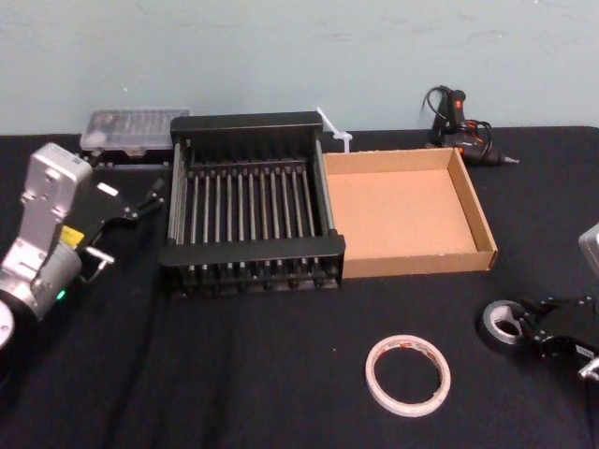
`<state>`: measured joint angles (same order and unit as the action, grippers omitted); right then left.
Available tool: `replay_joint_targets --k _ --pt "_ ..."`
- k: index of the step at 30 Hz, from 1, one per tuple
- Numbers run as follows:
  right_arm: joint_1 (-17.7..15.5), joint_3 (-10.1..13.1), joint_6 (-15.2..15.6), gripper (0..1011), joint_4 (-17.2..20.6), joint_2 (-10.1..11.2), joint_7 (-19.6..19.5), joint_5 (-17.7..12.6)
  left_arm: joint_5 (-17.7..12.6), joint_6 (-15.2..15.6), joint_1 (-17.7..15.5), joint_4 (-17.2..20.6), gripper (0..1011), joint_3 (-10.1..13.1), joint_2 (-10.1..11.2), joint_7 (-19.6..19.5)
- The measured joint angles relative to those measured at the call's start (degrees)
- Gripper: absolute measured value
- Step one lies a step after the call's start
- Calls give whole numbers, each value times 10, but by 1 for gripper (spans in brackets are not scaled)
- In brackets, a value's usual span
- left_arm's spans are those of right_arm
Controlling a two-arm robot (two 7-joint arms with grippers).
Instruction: Pick up the white tape and place it into the black box , Pick up the silver tape and place it into the brown box.
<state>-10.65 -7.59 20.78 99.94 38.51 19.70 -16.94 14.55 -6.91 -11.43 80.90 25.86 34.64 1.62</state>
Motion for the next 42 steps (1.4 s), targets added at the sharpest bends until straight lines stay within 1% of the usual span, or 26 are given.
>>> replay_joint_targets --k 18,26,33,37,42 --pt "-1 1 -2 133 0 0 3 0 0 0 0 0 1001 0 0 0" --pt "-10 12 -17 133 15 5 20 -7 0 0 0 0 1001 0 0 0" --pt "-13 23 -25 133 30 5 22 -16 0 0 0 0 1001 0 0 0" --pt "-6 24 -28 133 33 1 21 -19 0 0 0 0 1001 0 0 0" --pt "21 13 -26 133 28 -10 12 -16 0 0 0 0 1002 0 0 0"
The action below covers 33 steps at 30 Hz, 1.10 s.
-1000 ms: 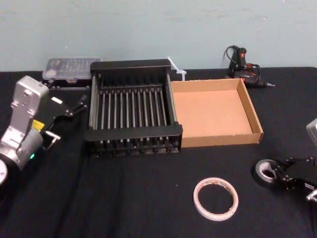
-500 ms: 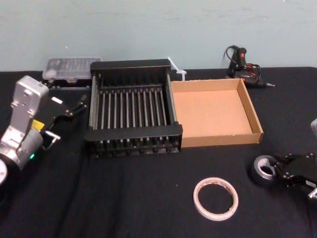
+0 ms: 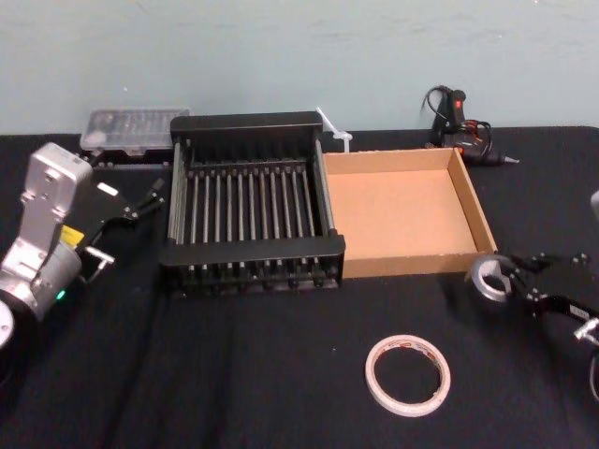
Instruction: Pick up the white tape and place it into the black box , Pick up the silver tape and place it into the brown box.
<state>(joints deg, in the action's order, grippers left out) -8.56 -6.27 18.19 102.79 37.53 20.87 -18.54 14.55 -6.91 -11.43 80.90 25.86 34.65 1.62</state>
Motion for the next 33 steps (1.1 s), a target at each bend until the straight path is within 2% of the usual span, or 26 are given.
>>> replay_joint_targets --k 7,19,33 --pt "43 -19 11 133 -19 -19 -13 16 0 0 0 0 1001 0 0 0" --pt "123 -41 22 133 -85 -56 -21 40 0 0 0 0 1001 0 0 0" --pt "178 -65 20 133 -143 -86 -9 52 0 0 0 0 1001 0 0 0"
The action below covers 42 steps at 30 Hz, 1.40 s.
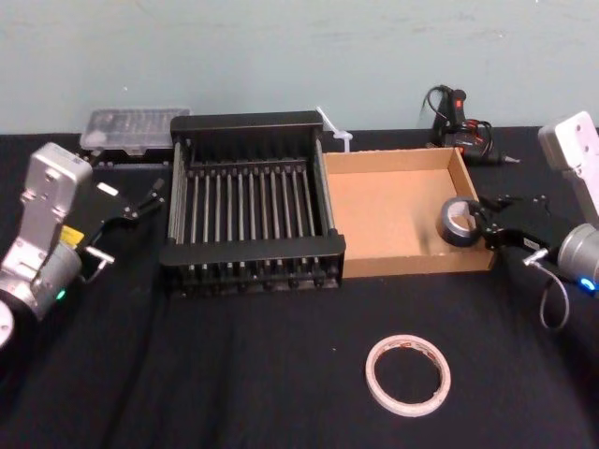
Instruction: Pick up the white tape and place it into the black box , Pick up the silver tape and place it into the brown box.
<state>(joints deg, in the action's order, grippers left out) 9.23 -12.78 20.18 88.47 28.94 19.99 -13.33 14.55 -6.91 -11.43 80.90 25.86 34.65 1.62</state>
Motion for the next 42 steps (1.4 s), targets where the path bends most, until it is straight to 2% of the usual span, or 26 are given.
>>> replay_joint_targets --k 9,24,27,30,33,35,36,37,42 --pt "19 -9 -10 133 -23 -13 2 8 0 0 0 0 1001 0 0 0" --pt "17 -8 -10 145 -21 -12 1 8 0 0 0 0 1002 0 0 0" --pt "17 -8 -10 201 -20 -12 1 8 0 0 0 0 1001 0 0 0" --pt "17 -8 -10 324 -20 -12 1 7 0 0 0 0 1001 0 0 0" --pt "17 -8 -10 392 -20 -11 1 7 0 0 0 0 1001 0 0 0" --pt "17 -8 -10 482 -20 -11 1 7 0 0 0 0 1001 0 0 0" --pt "17 -8 -10 482 -20 -11 1 7 0 0 0 0 1001 0 0 0" --pt "17 -8 -9 538 -20 -11 1 7 0 0 0 0 1001 0 0 0" --pt "16 -8 -9 684 -20 -11 1 7 0 0 0 0 1001 0 0 0"
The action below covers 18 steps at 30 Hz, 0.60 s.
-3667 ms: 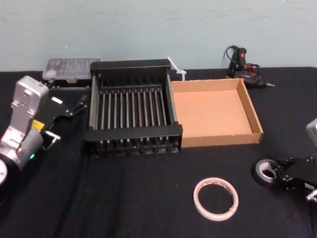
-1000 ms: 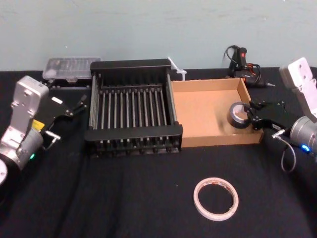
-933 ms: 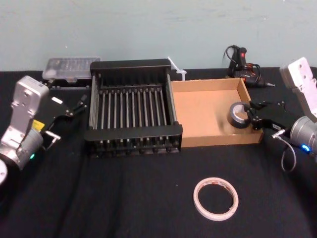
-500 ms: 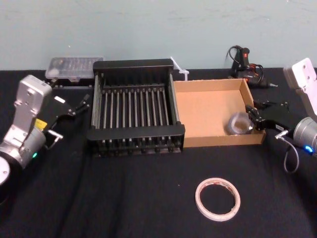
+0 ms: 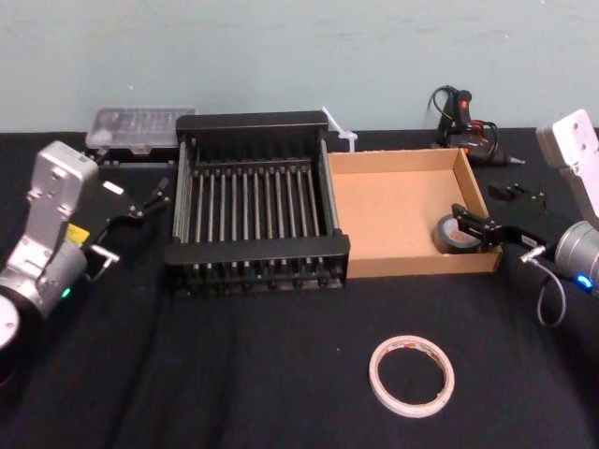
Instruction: Pick up the white tape and place it into the black box , Pick up the silver tape and place it into the brown box.
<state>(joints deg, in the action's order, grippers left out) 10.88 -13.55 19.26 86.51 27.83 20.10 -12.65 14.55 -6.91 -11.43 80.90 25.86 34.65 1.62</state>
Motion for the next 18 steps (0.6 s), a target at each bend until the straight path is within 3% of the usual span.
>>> replay_joint_targets --k 9,12,18 --pt "0 0 0 953 0 0 0 0 0 0 0 0 1001 0 0 0" --pt "0 0 0 1002 0 0 0 0 0 0 0 0 1001 0 0 0" --pt "-2 -1 -1 1002 4 3 5 0 0 0 0 0 1001 0 0 0"
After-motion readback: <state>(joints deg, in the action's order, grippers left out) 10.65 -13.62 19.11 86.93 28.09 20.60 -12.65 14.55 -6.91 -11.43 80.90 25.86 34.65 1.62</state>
